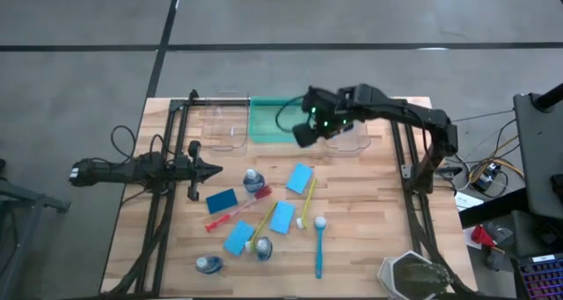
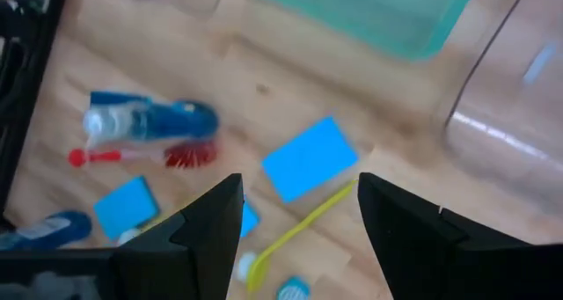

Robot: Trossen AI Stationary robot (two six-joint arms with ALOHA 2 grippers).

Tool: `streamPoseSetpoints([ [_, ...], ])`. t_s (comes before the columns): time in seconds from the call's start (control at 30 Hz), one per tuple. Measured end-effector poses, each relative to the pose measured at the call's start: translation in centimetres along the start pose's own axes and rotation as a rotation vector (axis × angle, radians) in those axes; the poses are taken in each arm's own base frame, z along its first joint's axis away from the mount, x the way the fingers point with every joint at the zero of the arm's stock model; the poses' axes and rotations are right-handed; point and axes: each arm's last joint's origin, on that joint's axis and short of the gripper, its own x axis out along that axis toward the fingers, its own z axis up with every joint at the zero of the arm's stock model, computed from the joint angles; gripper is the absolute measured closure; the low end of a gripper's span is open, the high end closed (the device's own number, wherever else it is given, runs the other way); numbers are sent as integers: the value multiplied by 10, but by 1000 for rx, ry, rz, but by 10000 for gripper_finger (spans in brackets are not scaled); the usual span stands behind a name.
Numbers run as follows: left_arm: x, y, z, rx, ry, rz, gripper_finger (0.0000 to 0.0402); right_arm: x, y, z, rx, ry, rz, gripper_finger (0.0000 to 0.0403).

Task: Pick & Place Kitchen Sink Supplies
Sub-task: Put the blue dishwashing brush into the green bin

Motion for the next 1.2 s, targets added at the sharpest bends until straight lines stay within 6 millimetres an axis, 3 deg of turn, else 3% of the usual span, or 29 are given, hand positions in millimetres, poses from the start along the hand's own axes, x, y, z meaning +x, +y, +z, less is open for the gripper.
streamPoseSetpoints([
  [0.3,0,0,0,0,0,0,399,20,22,-58,53,95,-41,181],
  [0.63,0,0,0,0,0,-1,399,53,24,-131,104,227,-153,181],
  [0.97,0,0,0,0,0,0,399,91,27,-198,234,278,-77,181],
  [1.2,0,0,0,0,0,0,399,112,19,-232,314,307,-36,181],
])
